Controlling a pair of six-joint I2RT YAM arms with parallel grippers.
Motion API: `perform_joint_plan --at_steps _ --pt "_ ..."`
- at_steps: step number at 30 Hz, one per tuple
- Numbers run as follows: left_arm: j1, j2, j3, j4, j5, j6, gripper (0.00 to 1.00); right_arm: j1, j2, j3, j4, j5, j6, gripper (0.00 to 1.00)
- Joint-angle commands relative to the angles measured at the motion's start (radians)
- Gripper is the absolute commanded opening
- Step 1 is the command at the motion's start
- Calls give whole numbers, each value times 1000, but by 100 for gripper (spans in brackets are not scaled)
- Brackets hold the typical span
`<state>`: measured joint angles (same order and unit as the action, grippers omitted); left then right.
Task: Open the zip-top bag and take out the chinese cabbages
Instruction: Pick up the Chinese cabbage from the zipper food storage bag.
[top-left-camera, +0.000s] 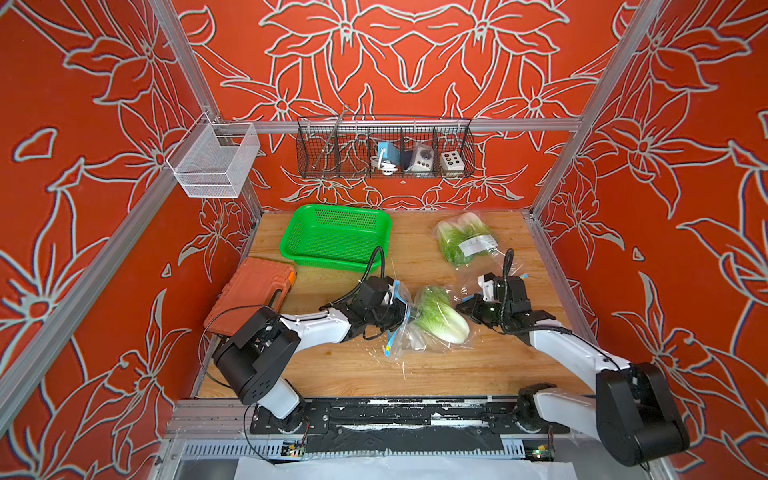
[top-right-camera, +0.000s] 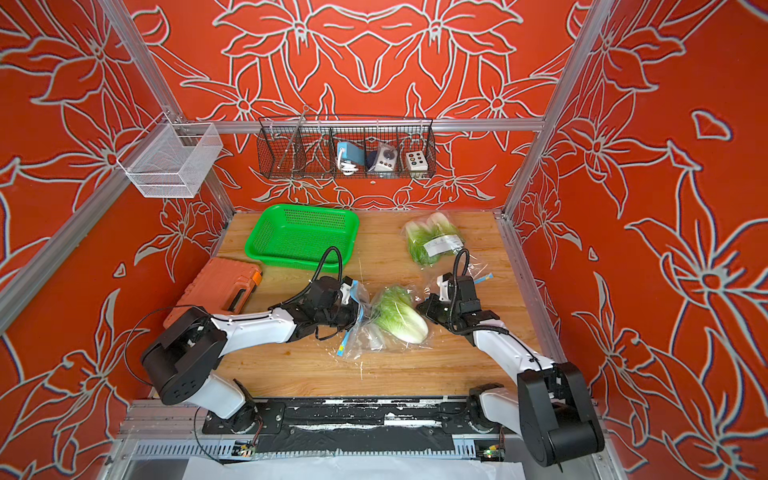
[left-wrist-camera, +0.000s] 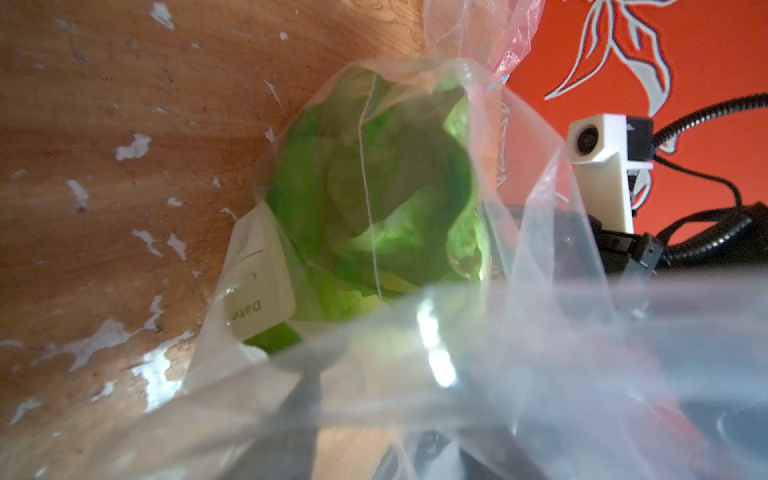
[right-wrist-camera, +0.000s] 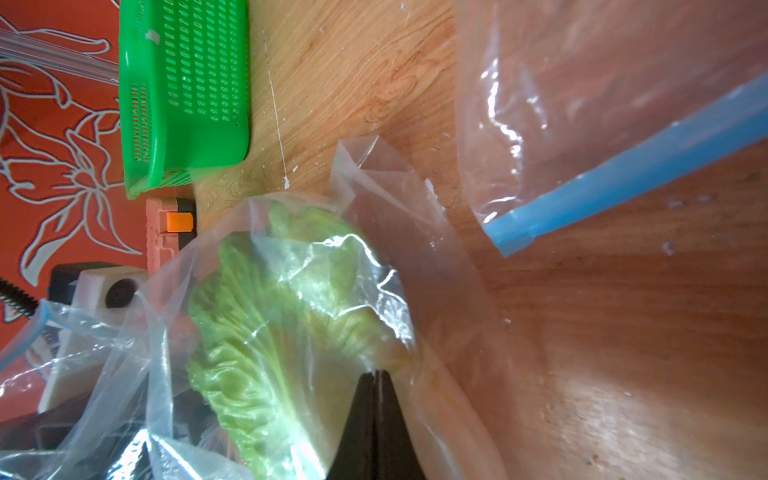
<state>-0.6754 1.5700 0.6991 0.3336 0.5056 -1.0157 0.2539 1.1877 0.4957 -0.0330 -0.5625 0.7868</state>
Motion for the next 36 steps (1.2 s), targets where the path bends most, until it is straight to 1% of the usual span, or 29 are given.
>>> perform_joint_plan --at_steps 1,3,8,12,15,18,20,23,25,27,30,33,36 --pt "-10 29 30 35 19 -31 57 28 16 -12 40 -11 31 0" --pt "-15 39 41 36 19 -36 59 46 27 -9 47 -10 33 0" --pt "-17 59 45 52 4 -59 59 80 51 -2 61 -7 34 0" --pt "-20 79 54 68 4 -78 65 93 74 1 79 -17 38 0" --pt "-24 89 56 84 4 -106 64 111 87 12 82 -17 34 0" --pt "-30 100 65 81 -9 -122 61 131 93 24 82 -17 30 0" --pt "-30 99 54 95 -29 -149 58 137 99 26 83 -22 26 0" --pt "-29 90 40 110 -67 -177 41 137 89 17 74 -7 29 0" --pt "-27 88 48 97 -77 -173 38 136 75 10 64 8 25 0" --pt "-27 86 54 88 -95 -179 39 135 72 8 60 10 21 0" --pt "-24 80 47 84 -125 -201 46 135 68 7 46 16 16 0" --pt "-15 64 30 95 -149 -224 48 127 44 -7 36 47 25 0" --pt "-7 58 35 88 -148 -225 60 119 30 -11 30 51 23 0"
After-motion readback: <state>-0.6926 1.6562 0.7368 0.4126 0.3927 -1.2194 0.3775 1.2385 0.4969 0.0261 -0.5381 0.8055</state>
